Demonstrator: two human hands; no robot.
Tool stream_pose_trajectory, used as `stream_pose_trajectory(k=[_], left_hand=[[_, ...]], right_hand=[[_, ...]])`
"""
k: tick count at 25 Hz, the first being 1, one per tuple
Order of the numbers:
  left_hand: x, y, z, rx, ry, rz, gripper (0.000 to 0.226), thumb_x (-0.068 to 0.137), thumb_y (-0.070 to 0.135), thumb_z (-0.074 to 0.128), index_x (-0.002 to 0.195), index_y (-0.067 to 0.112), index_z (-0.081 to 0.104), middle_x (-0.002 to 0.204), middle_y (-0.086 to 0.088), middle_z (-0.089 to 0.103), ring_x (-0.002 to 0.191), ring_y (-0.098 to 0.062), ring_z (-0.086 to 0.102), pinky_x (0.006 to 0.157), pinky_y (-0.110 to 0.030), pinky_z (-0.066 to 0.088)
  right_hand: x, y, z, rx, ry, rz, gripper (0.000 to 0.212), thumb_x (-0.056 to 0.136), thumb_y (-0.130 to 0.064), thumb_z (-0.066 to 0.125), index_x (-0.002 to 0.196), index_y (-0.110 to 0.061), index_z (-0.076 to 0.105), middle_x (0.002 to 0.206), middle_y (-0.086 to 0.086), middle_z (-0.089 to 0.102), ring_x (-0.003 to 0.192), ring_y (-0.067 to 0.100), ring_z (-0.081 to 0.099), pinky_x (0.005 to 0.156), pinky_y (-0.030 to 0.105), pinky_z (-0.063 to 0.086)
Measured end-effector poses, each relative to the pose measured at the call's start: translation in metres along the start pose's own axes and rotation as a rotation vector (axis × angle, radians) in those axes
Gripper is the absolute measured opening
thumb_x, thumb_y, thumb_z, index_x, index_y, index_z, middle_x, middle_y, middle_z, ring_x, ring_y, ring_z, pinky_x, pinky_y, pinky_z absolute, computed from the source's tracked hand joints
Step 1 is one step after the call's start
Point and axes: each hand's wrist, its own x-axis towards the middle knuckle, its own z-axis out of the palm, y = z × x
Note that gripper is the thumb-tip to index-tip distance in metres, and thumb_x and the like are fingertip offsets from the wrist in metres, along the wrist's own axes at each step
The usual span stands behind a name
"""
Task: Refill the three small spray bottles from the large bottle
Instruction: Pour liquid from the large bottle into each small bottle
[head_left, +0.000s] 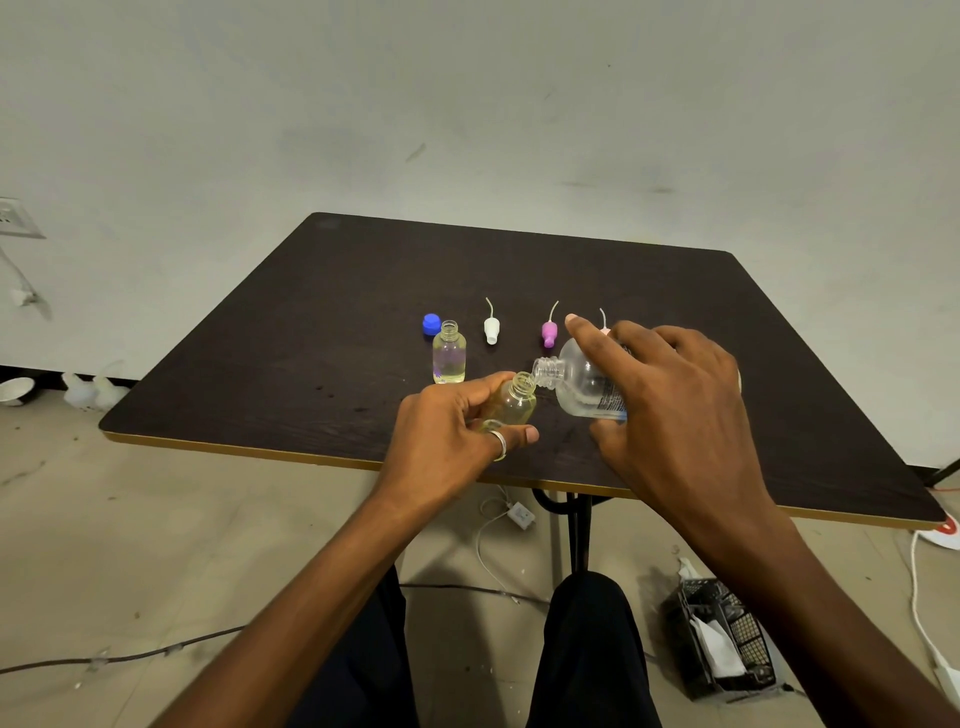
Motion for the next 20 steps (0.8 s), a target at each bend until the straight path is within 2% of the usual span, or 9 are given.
stream_pose_trajectory(k=[5, 13, 20], left_hand=[[0.0002, 0.0001, 0.0004, 0.002, -0.003, 0.003, 0.051, 0.071, 0.031, 0.087, 0.12, 0.031, 0.071, 0.093, 0.017, 0.076, 0.088, 0.006, 0.069, 0.087, -0.024, 0.057], [0.0, 0.0005, 0.0001, 0.001, -0.005, 0.008, 0.05, 0.072, 0.03, 0.087, 0.119, 0.032, 0.071, 0.091, 0.02, 0.075, 0.089, 0.007, 0.068, 0.082, -0.011, 0.053], [-0.0002, 0.0004, 0.0001, -0.004, 0.0, 0.009, 0.051, 0.072, 0.03, 0.087, 0.12, 0.031, 0.07, 0.093, 0.018, 0.076, 0.09, 0.008, 0.068, 0.085, -0.017, 0.055]], right_hand=[[0.0003, -0.0006, 0.0006, -0.003, -0.002, 0.002, 0.089, 0.06, -0.024, 0.09, 0.139, -0.023, 0.05, 0.12, 0.013, 0.065, 0.109, 0.04, 0.058, 0.091, 0.057, 0.046], [-0.0002, 0.0, 0.0008, -0.015, -0.006, -0.001, 0.09, 0.06, -0.023, 0.089, 0.14, -0.025, 0.049, 0.121, 0.012, 0.065, 0.11, 0.04, 0.058, 0.091, 0.057, 0.046], [-0.0001, -0.0006, 0.0006, -0.011, -0.003, 0.0, 0.089, 0.06, -0.022, 0.089, 0.14, -0.025, 0.049, 0.12, 0.012, 0.065, 0.11, 0.04, 0.058, 0.091, 0.057, 0.046]])
